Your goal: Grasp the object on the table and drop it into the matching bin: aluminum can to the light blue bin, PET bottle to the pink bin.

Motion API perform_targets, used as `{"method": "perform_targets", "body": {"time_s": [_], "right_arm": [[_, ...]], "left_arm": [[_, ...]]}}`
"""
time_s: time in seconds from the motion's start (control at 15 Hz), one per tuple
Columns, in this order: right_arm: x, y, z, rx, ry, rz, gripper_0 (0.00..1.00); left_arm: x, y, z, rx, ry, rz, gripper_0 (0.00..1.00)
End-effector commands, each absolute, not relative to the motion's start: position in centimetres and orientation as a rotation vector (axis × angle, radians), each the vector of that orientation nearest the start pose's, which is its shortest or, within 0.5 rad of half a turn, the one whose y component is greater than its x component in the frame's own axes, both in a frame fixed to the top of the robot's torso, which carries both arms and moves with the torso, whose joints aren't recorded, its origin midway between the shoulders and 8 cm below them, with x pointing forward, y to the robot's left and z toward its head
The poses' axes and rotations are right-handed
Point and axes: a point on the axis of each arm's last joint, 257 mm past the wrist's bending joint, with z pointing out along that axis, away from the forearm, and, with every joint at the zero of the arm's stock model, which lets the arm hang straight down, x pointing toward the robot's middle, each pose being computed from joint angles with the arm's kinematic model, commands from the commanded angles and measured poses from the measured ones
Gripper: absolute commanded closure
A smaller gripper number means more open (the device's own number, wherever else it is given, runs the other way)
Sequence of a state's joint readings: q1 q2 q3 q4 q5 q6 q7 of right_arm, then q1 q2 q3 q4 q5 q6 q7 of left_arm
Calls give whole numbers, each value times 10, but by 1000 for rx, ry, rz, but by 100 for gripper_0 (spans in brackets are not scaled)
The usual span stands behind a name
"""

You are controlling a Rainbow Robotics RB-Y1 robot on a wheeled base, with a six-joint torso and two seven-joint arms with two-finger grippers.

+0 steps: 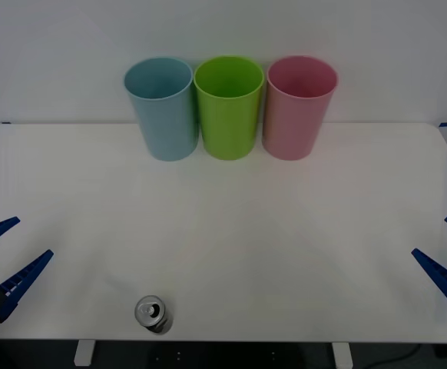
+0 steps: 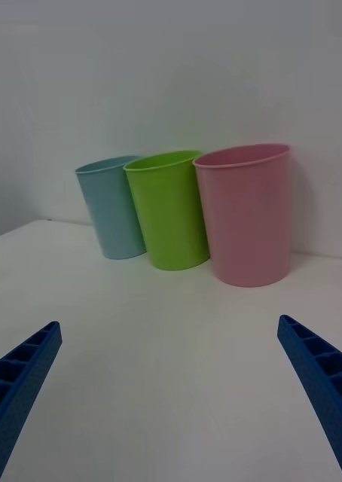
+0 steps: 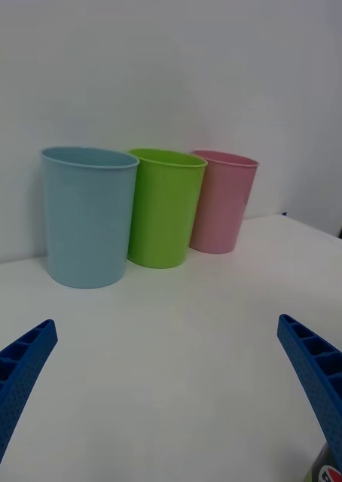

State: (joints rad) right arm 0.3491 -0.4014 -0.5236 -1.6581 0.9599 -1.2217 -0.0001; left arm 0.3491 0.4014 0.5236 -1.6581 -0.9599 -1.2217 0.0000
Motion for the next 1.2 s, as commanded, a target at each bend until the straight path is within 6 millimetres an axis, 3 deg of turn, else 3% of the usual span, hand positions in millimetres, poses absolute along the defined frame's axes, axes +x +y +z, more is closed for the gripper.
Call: {"method": "perform_targets", "body": {"time_s": [0.07,0.13,0.47,0.73,1.2], "right_arm": [[342,-330,-169,-465,1441,567,0],[342,-330,-169,-465,1441,567,0],[342,-330,-169,-465,1441,567,0],[342,-330,-169,-465,1441,567,0],[342,-330,-169,-465,1441,567,0]], "left_arm": [[342,330,-169,465,1441,-567,0],[340,330,-177,434,1452,-579,0],[339,329,-170,437,1437,-598,0],[331,335,-180,471,1485,-591,0],[327,349,-228,602,1603,-558,0]]}}
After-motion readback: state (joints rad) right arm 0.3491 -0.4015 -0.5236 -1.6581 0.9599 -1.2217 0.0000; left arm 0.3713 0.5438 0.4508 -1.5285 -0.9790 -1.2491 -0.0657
